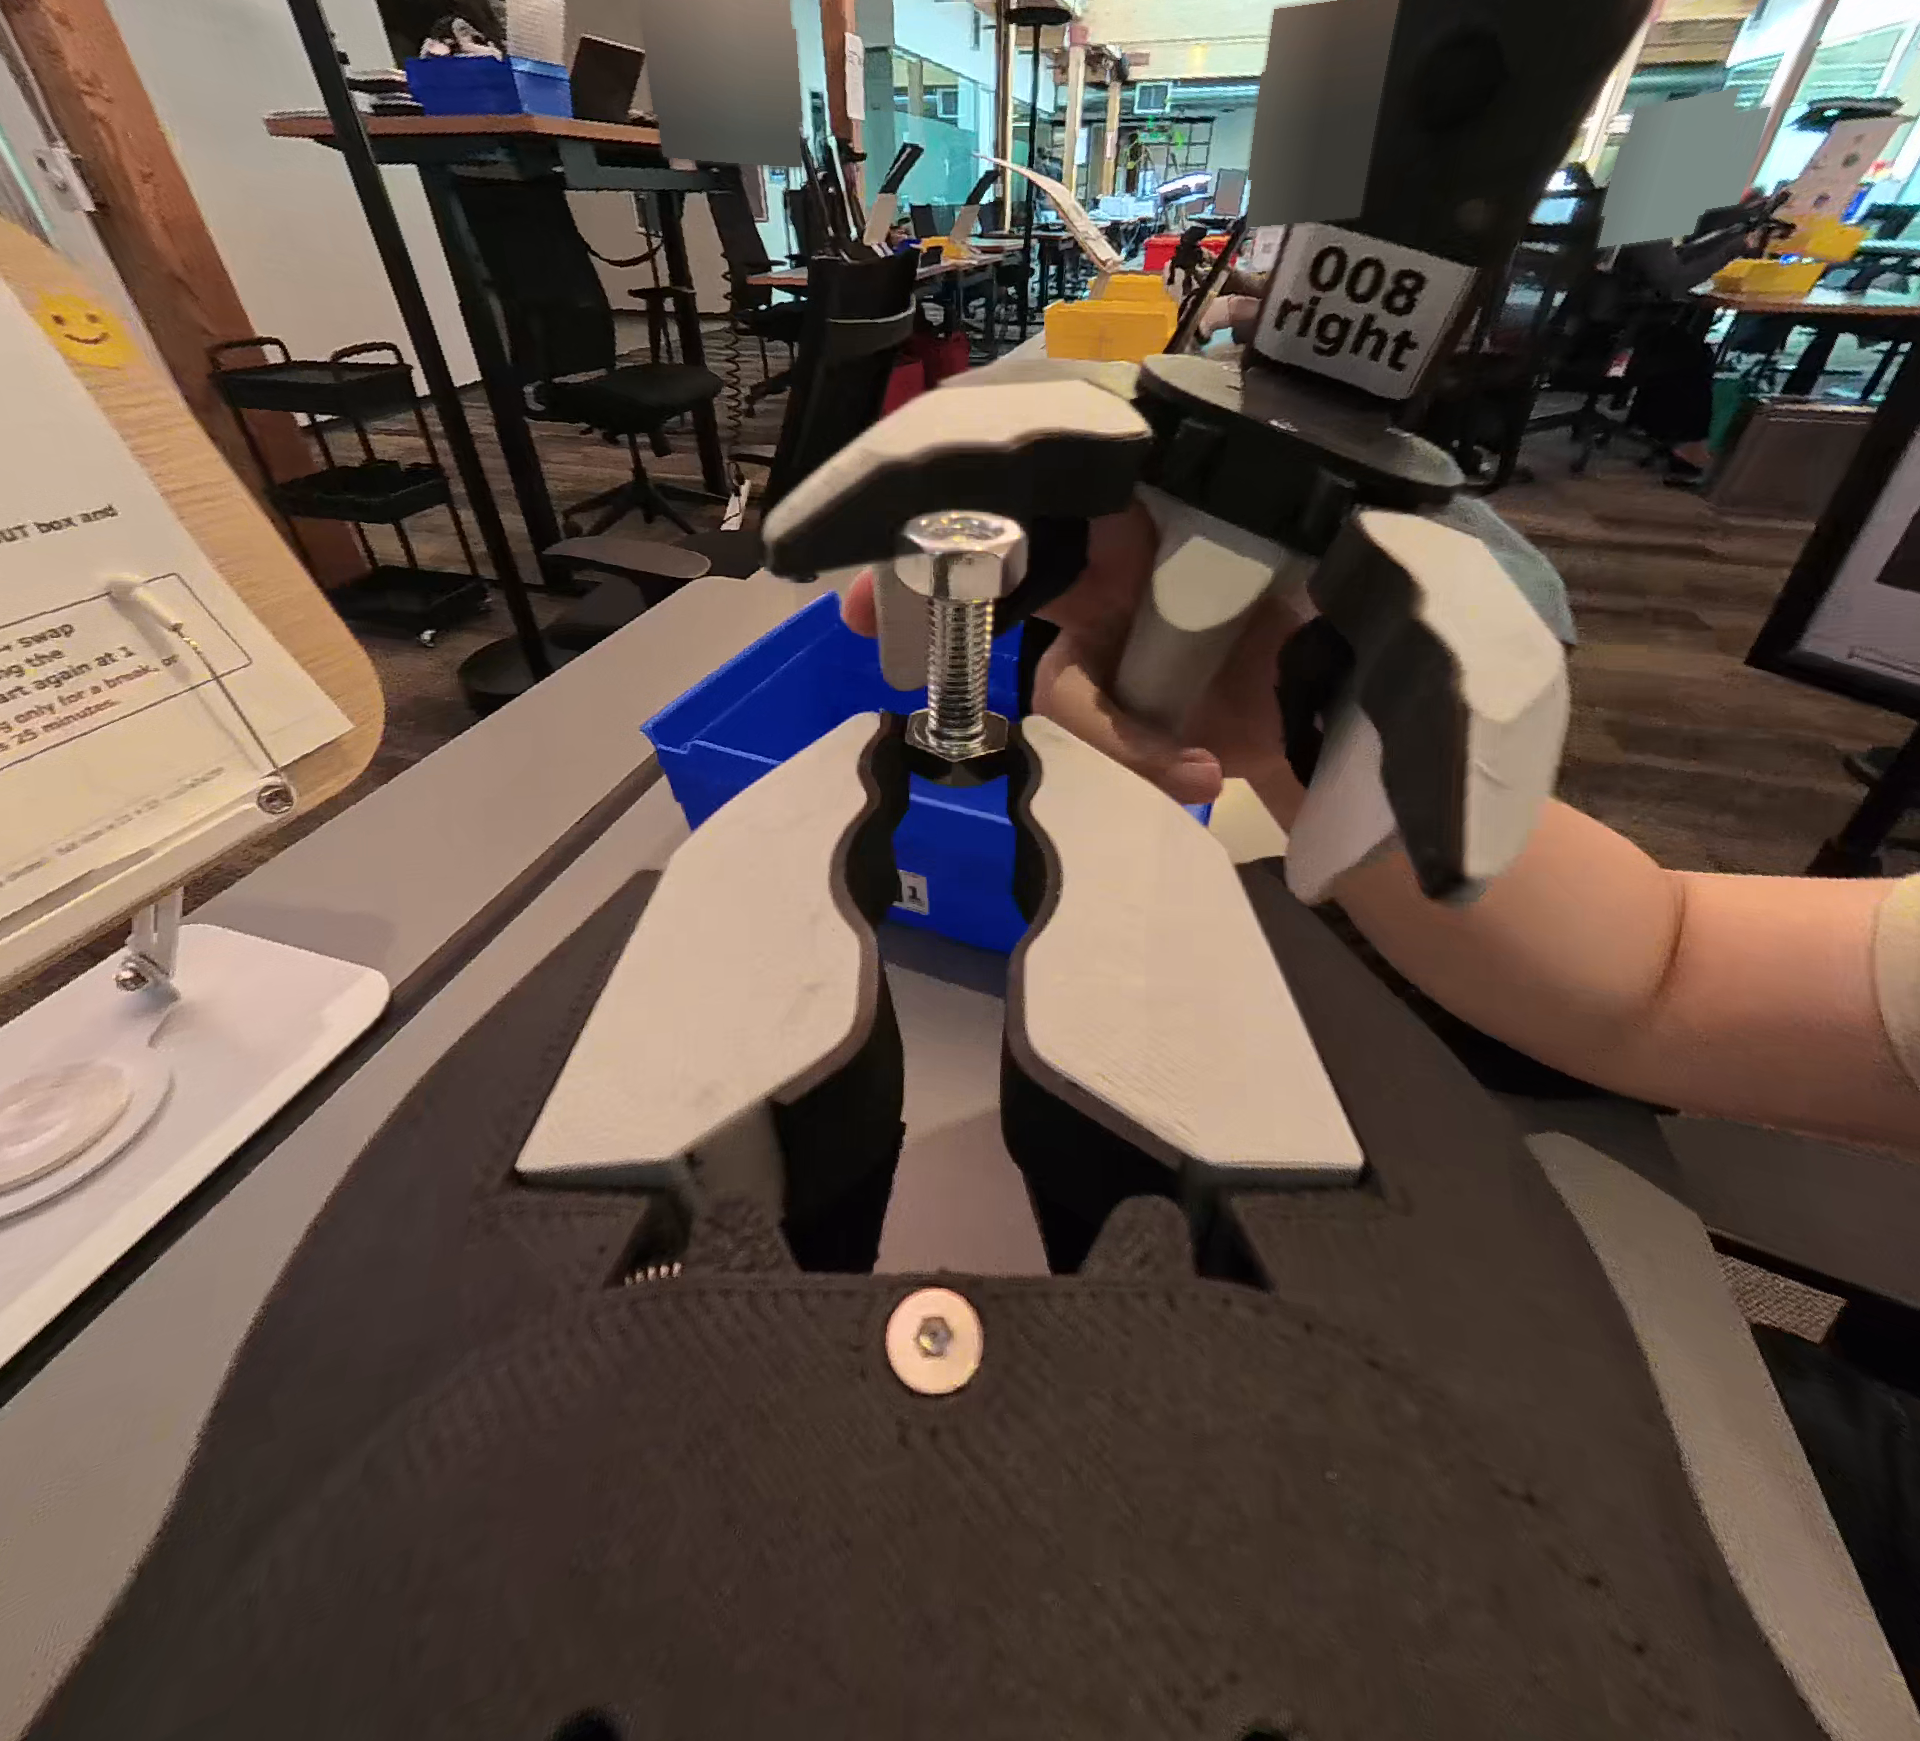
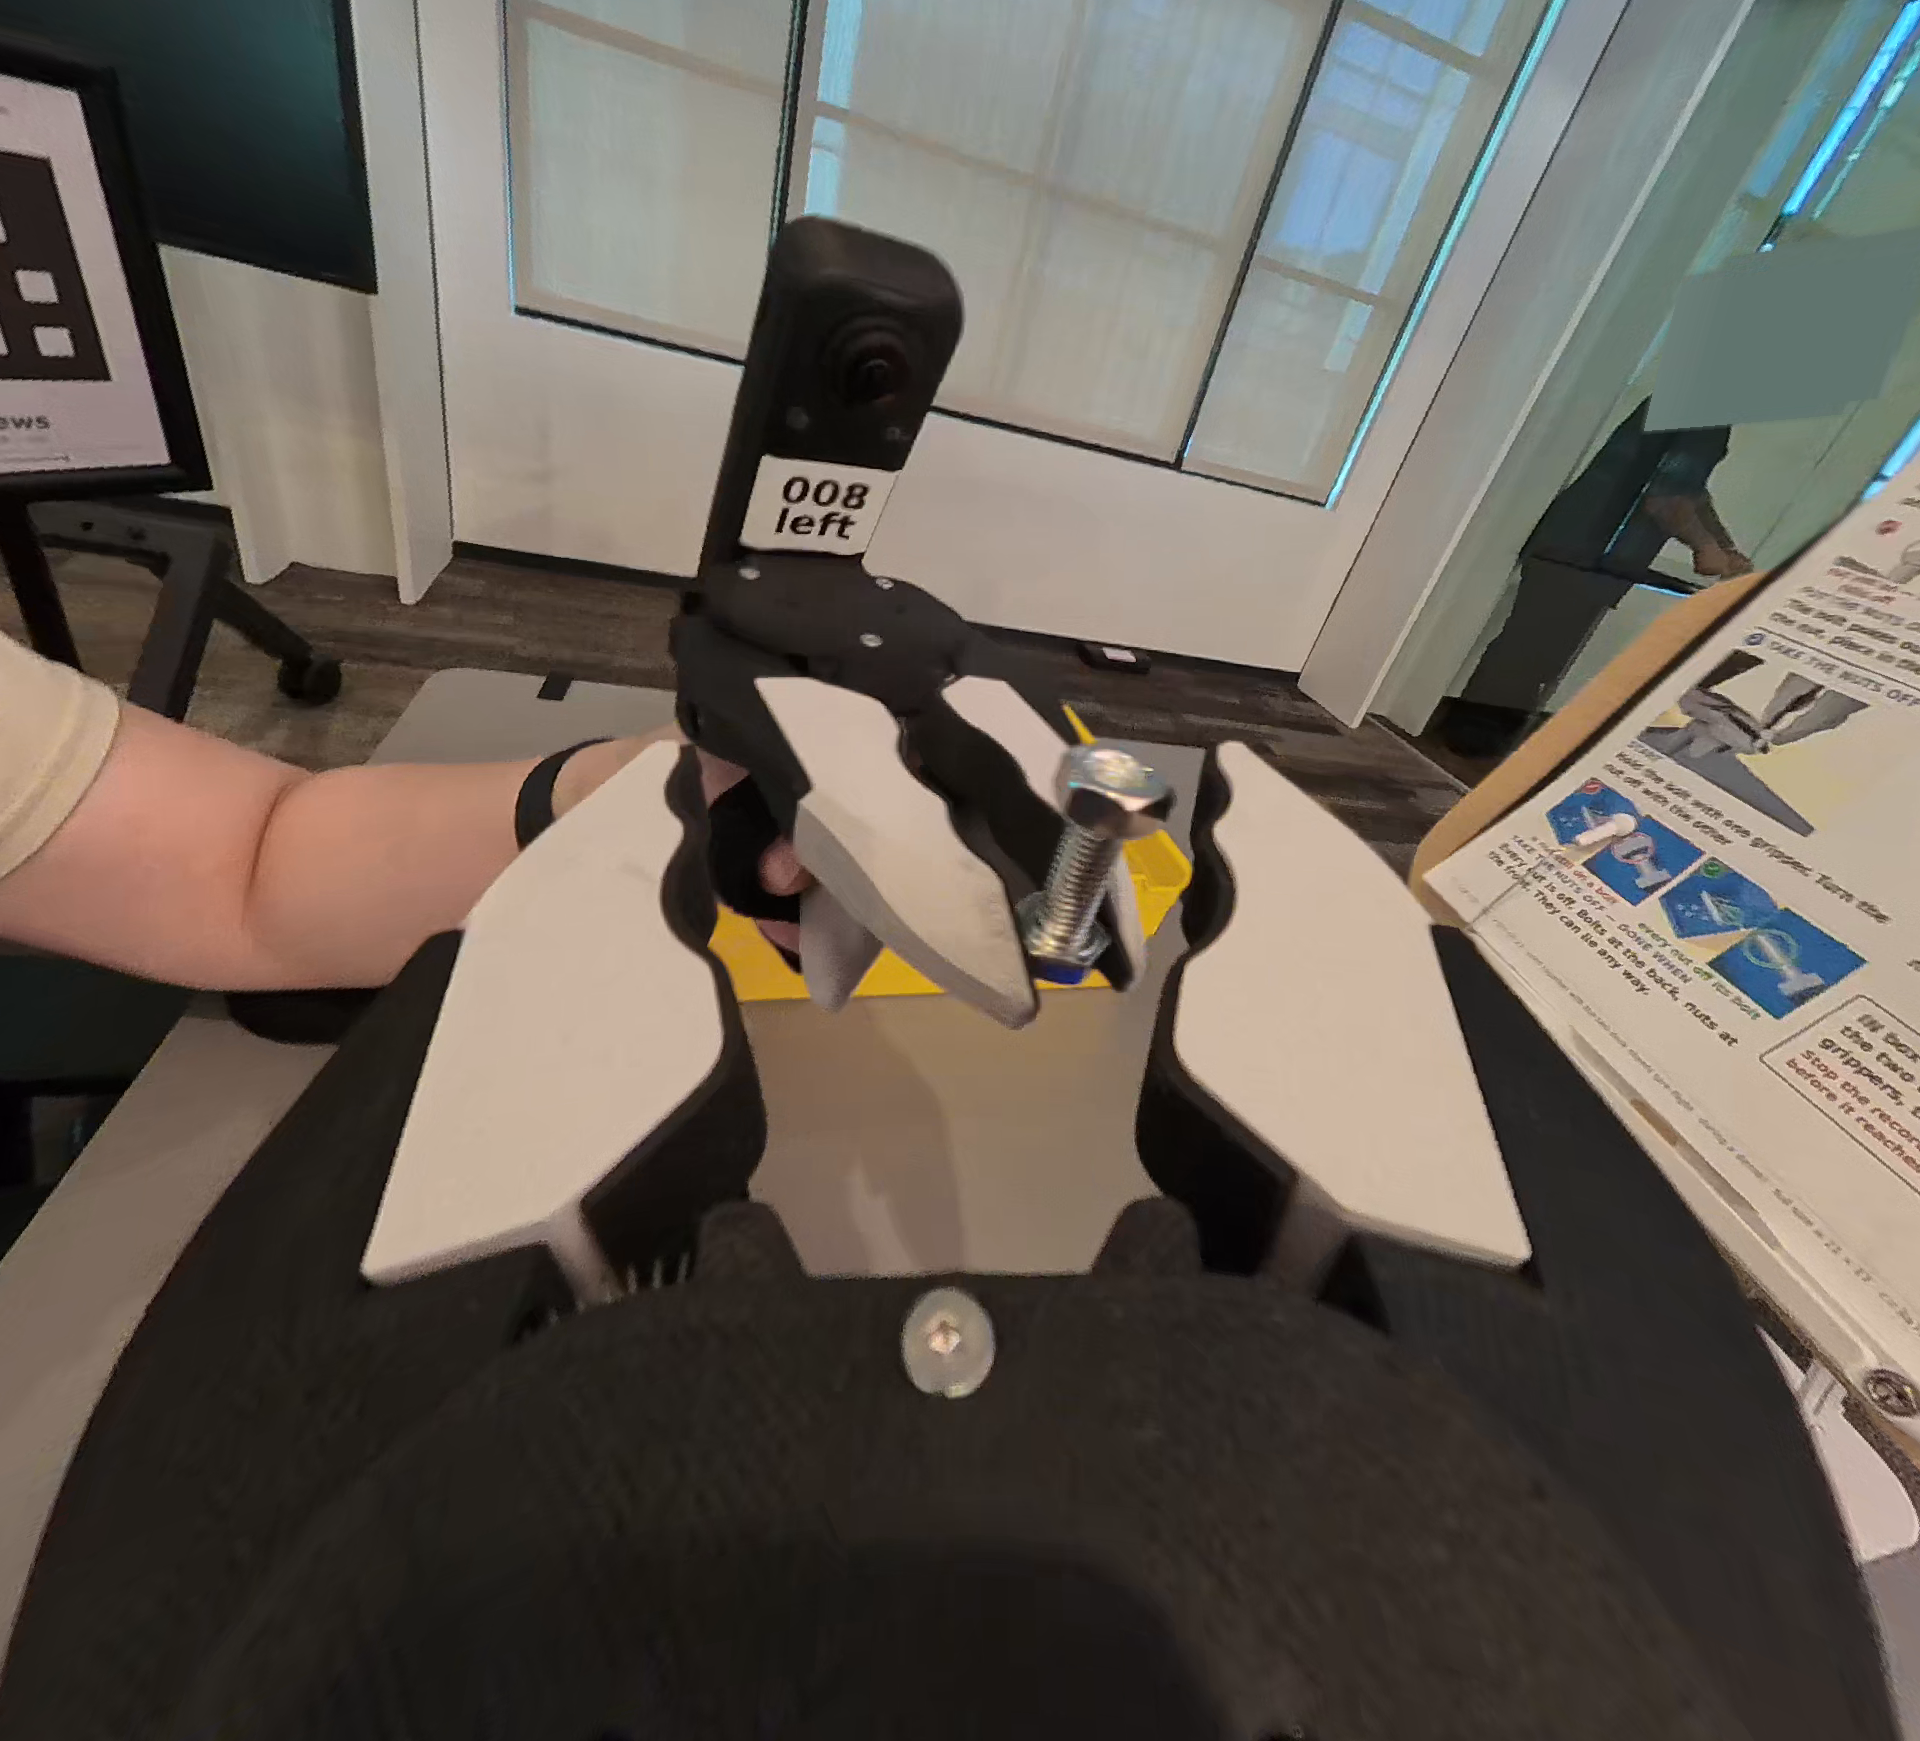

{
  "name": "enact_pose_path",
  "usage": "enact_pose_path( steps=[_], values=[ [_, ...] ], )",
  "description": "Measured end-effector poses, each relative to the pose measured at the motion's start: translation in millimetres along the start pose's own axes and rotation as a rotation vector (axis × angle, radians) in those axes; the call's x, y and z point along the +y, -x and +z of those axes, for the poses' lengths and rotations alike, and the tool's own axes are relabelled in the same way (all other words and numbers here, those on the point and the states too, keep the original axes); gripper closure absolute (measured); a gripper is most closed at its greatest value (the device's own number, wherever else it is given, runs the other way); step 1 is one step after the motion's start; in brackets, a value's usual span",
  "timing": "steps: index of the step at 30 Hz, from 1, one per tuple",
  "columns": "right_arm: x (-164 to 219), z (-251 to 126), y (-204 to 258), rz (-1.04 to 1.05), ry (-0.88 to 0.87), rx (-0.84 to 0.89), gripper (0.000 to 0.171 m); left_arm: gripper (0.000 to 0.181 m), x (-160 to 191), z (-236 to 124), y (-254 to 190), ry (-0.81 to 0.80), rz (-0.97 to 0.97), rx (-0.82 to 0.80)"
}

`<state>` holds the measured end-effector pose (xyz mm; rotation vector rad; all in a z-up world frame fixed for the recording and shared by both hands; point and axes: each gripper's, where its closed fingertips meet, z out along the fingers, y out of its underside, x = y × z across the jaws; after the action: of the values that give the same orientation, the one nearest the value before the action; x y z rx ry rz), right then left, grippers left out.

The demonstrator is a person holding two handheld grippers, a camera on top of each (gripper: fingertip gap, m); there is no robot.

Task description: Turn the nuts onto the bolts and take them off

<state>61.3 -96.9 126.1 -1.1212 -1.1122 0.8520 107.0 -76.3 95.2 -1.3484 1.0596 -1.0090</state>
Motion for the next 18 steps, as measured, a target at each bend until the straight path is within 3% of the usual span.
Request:
enact_pose_path(
  steps=[4,5,14,18],
  values=[
    [-1.1,-8.0,2.9,-0.031,0.02,-0.02,0.084,0.163,-5.1,-10.4,16.0,-0.032,-0.055,-0.037],
    [-2.7,-10.9,4.7,-0.025,0.015,-0.037,0.092,0.163,-6.6,-13.6,19.7,-0.041,-0.067,-0.042],
    [1.6,-1.2,4.2,-0.02,0.013,-0.02,0.081,0.163,-4.6,-5.7,5.3,-0.016,-0.009,-0.012],
    [-2.4,-9.2,6.7,-0.034,0.015,-0.041,0.089,0.163,-9.2,-17.3,20.6,-0.043,-0.05,-0.042]
  ],
)
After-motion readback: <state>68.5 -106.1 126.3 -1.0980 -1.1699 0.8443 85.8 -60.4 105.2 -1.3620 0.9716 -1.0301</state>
